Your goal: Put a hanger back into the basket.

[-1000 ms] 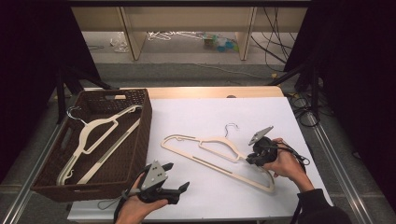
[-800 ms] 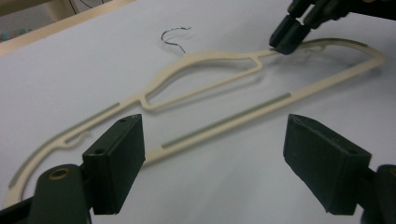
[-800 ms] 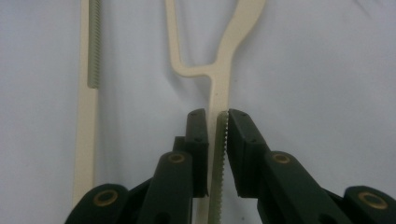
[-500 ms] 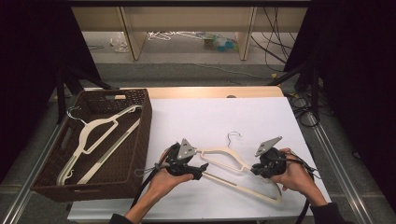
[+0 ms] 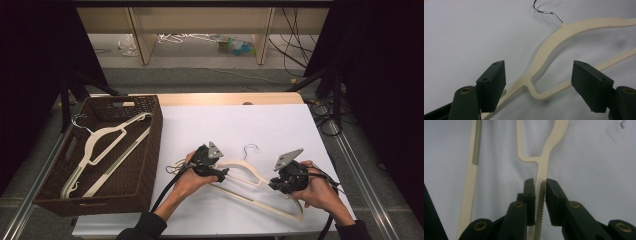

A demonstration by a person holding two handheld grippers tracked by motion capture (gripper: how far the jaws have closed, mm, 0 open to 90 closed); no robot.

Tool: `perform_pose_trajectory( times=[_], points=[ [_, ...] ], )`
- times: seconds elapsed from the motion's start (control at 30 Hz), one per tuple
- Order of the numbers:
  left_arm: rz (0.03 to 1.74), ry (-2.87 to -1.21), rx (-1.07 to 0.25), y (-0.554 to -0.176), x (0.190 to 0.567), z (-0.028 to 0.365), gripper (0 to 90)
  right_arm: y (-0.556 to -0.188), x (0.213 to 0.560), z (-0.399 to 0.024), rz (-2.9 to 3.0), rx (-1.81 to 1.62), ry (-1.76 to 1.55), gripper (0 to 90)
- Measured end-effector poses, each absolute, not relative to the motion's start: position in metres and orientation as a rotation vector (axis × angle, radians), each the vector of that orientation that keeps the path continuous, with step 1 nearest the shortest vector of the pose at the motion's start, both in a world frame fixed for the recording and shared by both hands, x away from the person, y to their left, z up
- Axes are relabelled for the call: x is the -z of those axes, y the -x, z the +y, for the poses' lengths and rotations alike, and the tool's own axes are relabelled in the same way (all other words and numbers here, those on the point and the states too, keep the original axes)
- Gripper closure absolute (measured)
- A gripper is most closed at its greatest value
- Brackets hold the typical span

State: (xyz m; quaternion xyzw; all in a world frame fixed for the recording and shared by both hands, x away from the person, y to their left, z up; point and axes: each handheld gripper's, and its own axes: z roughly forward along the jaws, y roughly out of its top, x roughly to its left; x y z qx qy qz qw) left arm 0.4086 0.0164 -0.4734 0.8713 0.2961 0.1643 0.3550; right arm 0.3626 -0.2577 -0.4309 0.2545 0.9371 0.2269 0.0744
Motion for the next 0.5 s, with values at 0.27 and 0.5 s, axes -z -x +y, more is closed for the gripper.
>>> perform_pose_trajectory(
  times=[0.27, 0.5],
  points=[
    [0.74, -2.301, -0.407, -0.418, 0.476, -0.002, 33.0, -0.362, 0.429, -0.258, 2.816, -0.685, -0.76, 79.1],
    [0.731, -2.335, -0.406, -0.427, 0.481, -0.009, 38.7, -0.361, 0.427, -0.257, 2.812, -0.677, -0.762, 79.1]
  ],
)
